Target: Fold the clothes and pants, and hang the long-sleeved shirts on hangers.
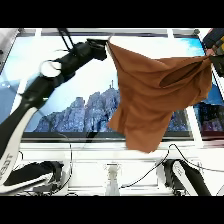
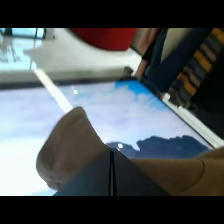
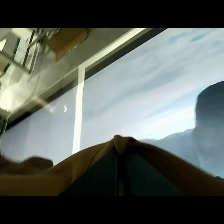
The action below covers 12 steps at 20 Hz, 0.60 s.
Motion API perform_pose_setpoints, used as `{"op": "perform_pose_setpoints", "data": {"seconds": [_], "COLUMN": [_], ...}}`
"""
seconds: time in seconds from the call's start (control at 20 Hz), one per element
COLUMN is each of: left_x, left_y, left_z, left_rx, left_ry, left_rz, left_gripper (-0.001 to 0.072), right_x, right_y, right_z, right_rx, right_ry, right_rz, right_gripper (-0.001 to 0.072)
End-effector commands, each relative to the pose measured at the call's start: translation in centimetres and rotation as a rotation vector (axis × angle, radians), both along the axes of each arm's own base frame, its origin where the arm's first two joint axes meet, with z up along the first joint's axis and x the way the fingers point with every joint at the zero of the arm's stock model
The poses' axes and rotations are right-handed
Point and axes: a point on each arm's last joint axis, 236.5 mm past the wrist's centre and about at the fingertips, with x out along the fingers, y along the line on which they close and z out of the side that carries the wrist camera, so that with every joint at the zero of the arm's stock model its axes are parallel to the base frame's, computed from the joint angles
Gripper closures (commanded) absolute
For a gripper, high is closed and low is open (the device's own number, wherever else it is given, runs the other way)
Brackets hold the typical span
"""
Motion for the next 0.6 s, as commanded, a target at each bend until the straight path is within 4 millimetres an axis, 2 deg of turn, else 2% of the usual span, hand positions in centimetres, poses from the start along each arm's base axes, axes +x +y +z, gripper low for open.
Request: {"op": "perform_pose_setpoints", "data": {"seconds": [0.0, 0.15, 0.3, 0.4, 0.55], "left_x": [2.0, 2.6, 3.3, 4.0, 5.5], "left_y": [-2.3, -2.8, -2.5, -1.7, 0.3], "left_z": [-6.4, -8.9, -10.3, -10.4, -9.8], "left_rx": [0.011, 0.032, 0.044, 0.046, 0.042], "left_ry": [0.11, 0.145, 0.16, 0.151, 0.119], "left_rz": [0.027, 0.031, 0.055, 0.098, 0.201], "left_gripper": [0.0695, 0.0696, 0.0695, 0.0695, 0.0695], "right_x": [4.3, 6.9, 8.7, 9.6, 10.4], "right_y": [-5.1, -6.2, -6.0, -5.5, -5.0], "right_z": [-5.4, -9.1, -11.7, -12.5, -12.2], "right_rx": [0.041, 0.058, 0.063, 0.057, 0.001], "right_ry": [0.044, 0.086, 0.114, 0.113, 0.088], "right_rz": [-0.152, -0.191, -0.202, -0.205, -0.212], "right_gripper": [0.0696, 0.0697, 0.0697, 0.0696, 0.0696]}}
